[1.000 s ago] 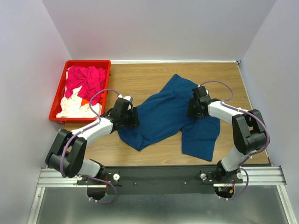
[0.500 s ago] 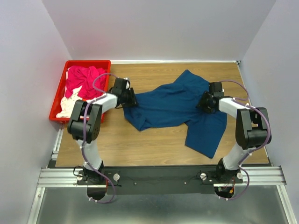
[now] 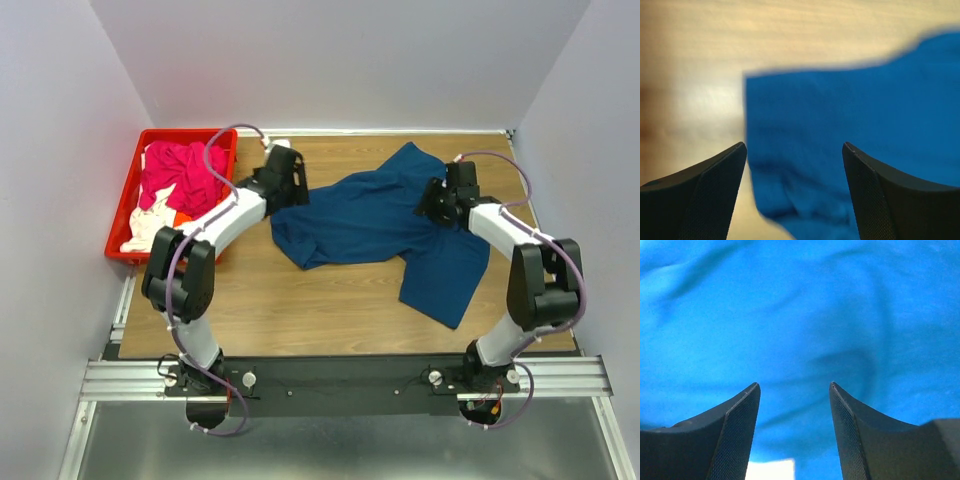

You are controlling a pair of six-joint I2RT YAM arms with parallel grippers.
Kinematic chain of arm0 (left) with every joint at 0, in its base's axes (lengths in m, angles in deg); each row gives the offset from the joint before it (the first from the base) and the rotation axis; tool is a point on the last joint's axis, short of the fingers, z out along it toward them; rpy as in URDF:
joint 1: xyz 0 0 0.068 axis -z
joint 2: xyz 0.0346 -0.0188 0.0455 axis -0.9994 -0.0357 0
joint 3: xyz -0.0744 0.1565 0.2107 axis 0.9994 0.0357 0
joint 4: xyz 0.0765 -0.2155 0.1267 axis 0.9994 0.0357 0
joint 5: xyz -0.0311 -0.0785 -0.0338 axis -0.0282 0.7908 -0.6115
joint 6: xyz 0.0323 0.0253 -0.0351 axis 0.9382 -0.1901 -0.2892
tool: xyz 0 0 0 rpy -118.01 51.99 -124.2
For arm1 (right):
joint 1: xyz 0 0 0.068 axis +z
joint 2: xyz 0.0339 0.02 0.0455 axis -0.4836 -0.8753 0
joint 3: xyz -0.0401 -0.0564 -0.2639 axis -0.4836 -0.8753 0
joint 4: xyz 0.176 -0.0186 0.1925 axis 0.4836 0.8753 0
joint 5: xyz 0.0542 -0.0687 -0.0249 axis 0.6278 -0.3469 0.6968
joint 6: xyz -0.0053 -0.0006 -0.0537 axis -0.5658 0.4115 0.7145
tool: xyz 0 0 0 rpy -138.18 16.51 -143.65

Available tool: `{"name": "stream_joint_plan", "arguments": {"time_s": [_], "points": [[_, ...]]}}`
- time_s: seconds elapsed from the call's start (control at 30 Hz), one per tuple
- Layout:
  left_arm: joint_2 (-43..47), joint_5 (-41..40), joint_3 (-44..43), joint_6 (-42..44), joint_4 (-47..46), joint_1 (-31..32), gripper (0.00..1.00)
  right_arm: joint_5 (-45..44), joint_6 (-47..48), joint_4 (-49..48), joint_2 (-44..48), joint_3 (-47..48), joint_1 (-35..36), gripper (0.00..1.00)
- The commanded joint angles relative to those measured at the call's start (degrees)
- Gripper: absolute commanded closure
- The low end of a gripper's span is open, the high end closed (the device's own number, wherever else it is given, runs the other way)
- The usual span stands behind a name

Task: Fold and stack the t-shirts
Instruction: Flatten the tshirt out

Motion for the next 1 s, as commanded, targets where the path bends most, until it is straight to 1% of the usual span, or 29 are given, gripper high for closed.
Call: {"name": "stream_joint_plan", "arguments": {"time_s": [0.0,0.03,0.07,0.13,0.17,0.27,0.47,0.63,0.77,0.9,0.97], "points": [[4.91,-14.53,4.8,-1.75,5.02,10.28,0.16,-0.59,3.93,0.85,7.36,-2.45,5.9,0.35],[4.91,-17.33,6.11,-2.28,7.21,11.78,0.19,-0.69,3.75,0.94,9.02,-4.2,7.48,0.35],[4.74,-18.66,6.56,-2.81,8.28,14.75,0.21,-0.43,3.67,0.94,9.64,-5.17,8.01,0.35],[3.69,-21.21,7.44,-4.48,10.21,17.15,0.26,-0.07,3.31,1.03,10.96,-7.72,9.33,0.35],[3.25,-22.62,7.61,-4.92,11.18,18.11,0.31,0.02,3.31,1.03,11.75,-8.52,10.38,0.35],[1.14,-21.76,8.05,-5.89,10.93,19.96,0.38,-0.07,2.88,0.94,12.55,-11.59,11.53,0.35],[-3.78,-21.49,5.07,-5.63,9.87,21.46,0.47,-0.25,3.4,0.59,11.67,-14.32,12.06,0.35],[-5.81,-20.17,3.92,-5.1,9.34,22.51,0.47,-0.69,3.23,0.06,10.36,-15.29,11.98,0.35],[-5.11,-19.3,4.63,-5.45,8.64,23.31,0.43,-2.09,2.96,-0.38,10.0,-16.17,11.98,0.35],[-4.76,-19.9,5.33,-5.45,8.02,23.4,0.43,-2.18,2.7,-0.56,9.56,-16.43,12.06,0.35],[-5.37,-20.25,5.59,-5.01,8.2,23.4,0.45,-2.27,2.52,-0.56,9.3,-16.35,11.97,0.35]]}}
